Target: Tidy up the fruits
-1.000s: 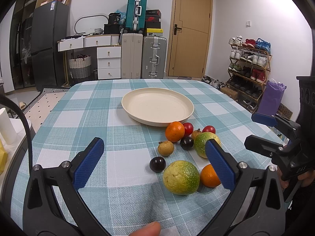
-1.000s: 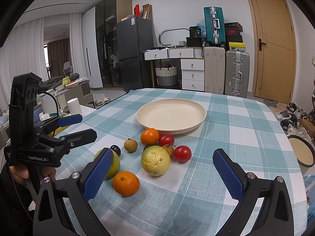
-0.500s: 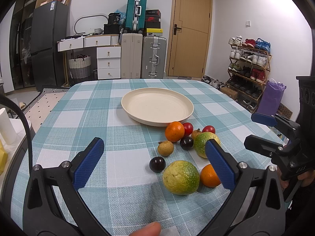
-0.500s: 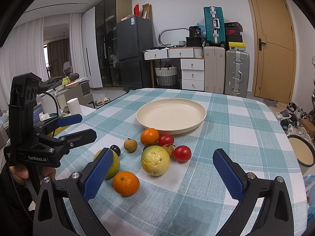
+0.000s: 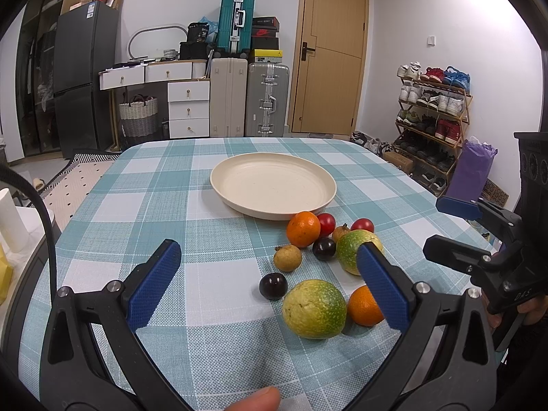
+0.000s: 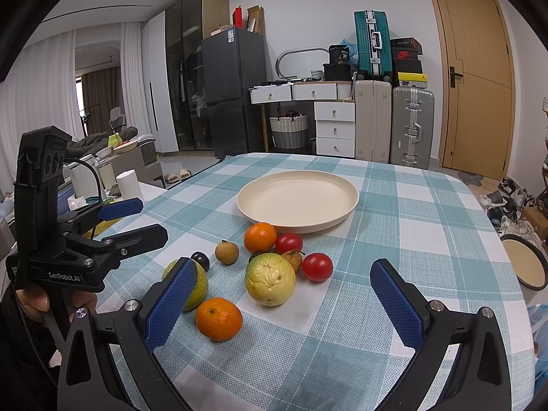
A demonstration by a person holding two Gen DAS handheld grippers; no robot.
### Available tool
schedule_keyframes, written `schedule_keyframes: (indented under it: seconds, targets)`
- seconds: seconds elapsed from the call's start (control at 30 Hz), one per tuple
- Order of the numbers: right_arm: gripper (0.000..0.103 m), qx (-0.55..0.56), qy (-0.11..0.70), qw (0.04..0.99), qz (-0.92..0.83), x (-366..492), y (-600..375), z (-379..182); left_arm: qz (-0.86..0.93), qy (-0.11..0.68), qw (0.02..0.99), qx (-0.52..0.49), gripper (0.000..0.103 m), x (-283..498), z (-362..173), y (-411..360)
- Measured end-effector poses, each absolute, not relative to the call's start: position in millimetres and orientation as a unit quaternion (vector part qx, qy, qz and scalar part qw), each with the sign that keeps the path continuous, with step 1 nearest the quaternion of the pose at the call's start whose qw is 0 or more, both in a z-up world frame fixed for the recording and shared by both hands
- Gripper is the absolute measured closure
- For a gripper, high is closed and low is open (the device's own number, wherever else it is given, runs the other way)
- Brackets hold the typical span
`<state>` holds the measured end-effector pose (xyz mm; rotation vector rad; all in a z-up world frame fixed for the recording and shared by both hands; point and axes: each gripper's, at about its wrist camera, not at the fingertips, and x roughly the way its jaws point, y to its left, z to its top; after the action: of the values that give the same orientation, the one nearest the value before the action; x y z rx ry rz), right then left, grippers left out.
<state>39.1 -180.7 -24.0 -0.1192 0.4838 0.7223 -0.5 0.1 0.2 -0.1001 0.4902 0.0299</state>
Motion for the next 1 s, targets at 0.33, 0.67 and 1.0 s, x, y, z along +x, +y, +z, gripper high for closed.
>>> schedule_keyframes:
  seconds: [0.33,0.67,1.0]
  targets:
    - [0.0,-0.058,0.236,0.905,0.348,39.4,-183.4,-27.2,0.015,0.243,0.969,-0.049,0.001,-0.5,0.2,0.1]
    - [0.0,-0.059,0.239,0.908,0.338,41.0,-183.8,-26.4,0.015,0.243,0.969,-0.049,0.001,-0.5,0.3,0.3]
    - [0.0,-0.069,0.243,0.907,0.337,40.0,-179.8,-24.6,0.013,0.243,0.969,-0.047,0.001,-0.9,0.4,0.7]
